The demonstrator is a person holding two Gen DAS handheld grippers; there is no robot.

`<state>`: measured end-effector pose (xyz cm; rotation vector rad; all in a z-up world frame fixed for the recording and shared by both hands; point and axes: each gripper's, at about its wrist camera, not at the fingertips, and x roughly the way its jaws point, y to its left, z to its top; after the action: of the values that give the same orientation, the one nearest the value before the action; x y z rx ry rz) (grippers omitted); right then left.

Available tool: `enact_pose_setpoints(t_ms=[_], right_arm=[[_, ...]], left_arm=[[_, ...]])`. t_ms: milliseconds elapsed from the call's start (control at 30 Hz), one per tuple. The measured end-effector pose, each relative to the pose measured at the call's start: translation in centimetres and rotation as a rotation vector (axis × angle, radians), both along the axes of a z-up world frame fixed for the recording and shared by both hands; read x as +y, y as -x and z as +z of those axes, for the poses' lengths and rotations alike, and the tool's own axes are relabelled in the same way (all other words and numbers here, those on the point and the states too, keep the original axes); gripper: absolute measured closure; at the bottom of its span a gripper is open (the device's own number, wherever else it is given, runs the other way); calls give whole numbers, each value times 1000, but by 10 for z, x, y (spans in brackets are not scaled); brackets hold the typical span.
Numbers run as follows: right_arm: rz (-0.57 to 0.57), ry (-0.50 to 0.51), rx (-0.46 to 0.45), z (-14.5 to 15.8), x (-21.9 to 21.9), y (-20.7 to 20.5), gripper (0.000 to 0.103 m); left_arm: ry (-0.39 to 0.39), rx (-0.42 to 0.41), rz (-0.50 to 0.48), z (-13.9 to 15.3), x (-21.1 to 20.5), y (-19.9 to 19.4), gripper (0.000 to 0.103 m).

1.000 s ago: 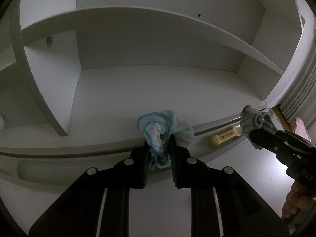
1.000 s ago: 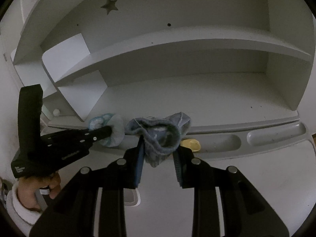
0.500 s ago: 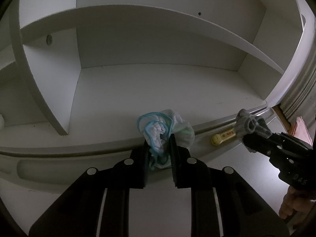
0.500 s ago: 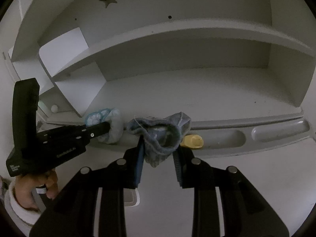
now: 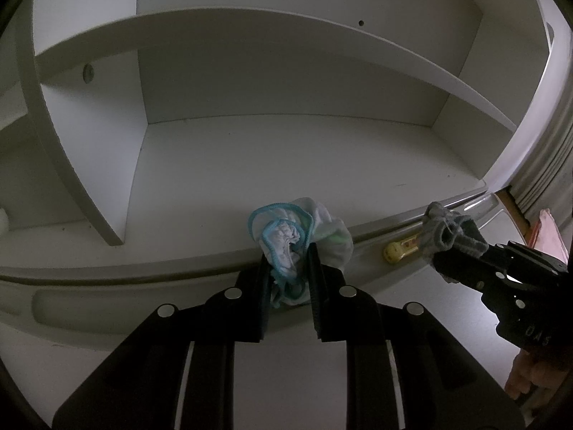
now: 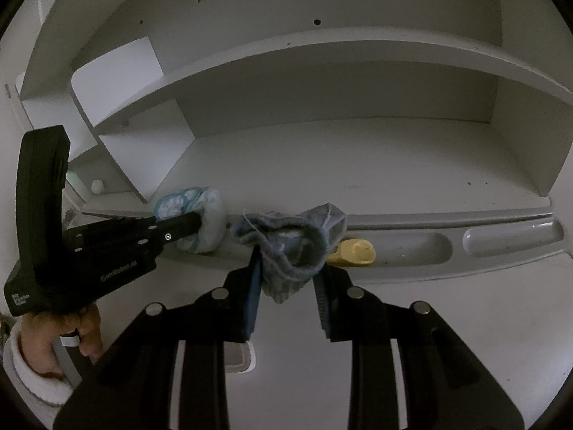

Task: Collect trash
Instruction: 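Carry tissue and grey cloth in both tools over the bin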

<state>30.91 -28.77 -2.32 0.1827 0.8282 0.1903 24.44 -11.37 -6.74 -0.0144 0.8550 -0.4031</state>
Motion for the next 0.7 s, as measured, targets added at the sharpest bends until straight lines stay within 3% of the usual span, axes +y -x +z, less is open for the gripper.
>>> enact_pose_setpoints(t_ms=[433,700], right_arm=[[110,133,83,-8,14,-4,76],[113,145,101,-10,8,-2,76]], left_arm=[[-1,2,0,1,2,0,85],[-2,4,-1,-1,3,0,84]])
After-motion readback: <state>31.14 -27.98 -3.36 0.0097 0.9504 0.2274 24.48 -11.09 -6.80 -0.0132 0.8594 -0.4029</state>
